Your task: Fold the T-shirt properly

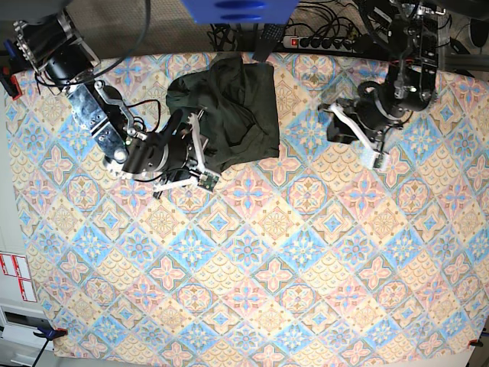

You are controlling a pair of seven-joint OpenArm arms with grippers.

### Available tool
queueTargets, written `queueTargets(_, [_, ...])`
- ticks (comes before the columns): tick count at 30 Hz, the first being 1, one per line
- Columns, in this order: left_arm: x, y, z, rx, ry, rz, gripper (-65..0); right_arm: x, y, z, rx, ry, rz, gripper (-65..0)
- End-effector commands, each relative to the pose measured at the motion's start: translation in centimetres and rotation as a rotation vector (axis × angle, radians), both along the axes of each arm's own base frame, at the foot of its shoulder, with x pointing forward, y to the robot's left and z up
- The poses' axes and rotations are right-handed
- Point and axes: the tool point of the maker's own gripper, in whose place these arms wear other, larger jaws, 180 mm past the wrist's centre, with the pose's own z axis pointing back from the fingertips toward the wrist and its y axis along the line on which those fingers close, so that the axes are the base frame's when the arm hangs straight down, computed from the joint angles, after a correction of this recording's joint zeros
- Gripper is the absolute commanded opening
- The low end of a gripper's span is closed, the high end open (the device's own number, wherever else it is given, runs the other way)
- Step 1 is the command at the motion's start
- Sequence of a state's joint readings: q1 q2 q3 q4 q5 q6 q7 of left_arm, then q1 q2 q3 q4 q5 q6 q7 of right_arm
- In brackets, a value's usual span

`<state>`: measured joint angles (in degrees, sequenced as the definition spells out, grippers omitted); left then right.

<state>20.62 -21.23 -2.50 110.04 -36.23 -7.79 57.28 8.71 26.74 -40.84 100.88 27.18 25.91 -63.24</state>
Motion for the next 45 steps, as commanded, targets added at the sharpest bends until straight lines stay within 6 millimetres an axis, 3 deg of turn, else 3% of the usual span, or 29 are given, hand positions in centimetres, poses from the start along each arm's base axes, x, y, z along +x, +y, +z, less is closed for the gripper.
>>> queueTargets(1, [0.8, 0.8, 1.1, 0.005, -0.042, 0.018, -51.8, 0.2, -0.2, -0.3, -0.001, 0.011, -0.003, -48.3])
queueTargets(3, [1.1, 1.9, 1.4, 0.017, -0.053, 0.047, -51.8, 0.2, -1.0, -1.6, -0.024, 0.046, -0.028, -48.3])
queueTargets(9, [1.6, 4.5, 2.0, 0.044, -0.074, 0.114, -51.8, 0.8, 1.7, -2.9, 0.022, 0.099, -0.055, -48.1])
queueTargets(16, [1.6, 4.5, 2.0, 0.045, -0.075, 0.115, -51.8, 1.6, 6.1, -1.6, 0.11, 0.092, -0.037, -48.1])
queueTargets(19, [1.6, 4.3, 2.0, 0.041, -0.072, 0.109, -51.7, 2.0, 6.1, -2.2, 0.1, 0.11, -0.051, -48.0])
queueTargets(24, [1.0, 1.8, 1.2, 0.005, -0.049, 0.059, -51.7, 1.9, 9.4, -2.8, 0.115, 0.138, 0.003, -48.0])
queueTargets(26, [0.3, -0.4, 0.7, -0.018, -0.028, -0.002, -51.7, 1.8, 10.6, -3.0, 0.141, 0.141, 0.012, -48.0])
queueTargets(29, [-0.9, -3.5, 0.1, -0.049, 0.003, -0.088, -51.7, 2.3, 10.9, -3.1, 0.176, 0.136, -0.008, -48.0])
queueTargets(31, [-1.7, -5.2, -0.3, -0.067, 0.022, -0.136, -51.7, 3.3, 11.3, -2.1, 0.216, 0.101, -0.016, -48.0])
queueTargets(37, [-4.1, -8.4, -0.7, -0.076, 0.06, -0.282, -51.7, 8.2, 8.1, 0.5, 0.301, 0.028, -0.189, -48.4])
queueTargets(40, [-5.1, -9.9, 0.1, -0.086, 0.049, -0.356, -51.7, 10.7, 4.2, 2.7, 0.305, -0.059, -0.262, -48.2])
queueTargets(42, [-5.7, -11.0, 0.4, -0.1, 0.046, -0.395, -51.7, 11.3, 2.5, 3.5, 0.295, -0.094, -0.282, -48.2])
queueTargets(45, [-6.4, -12.0, 0.4, -0.113, 0.055, -0.426, -51.7, 10.9, 0.3, 3.0, 0.237, -0.094, -0.289, -48.3])
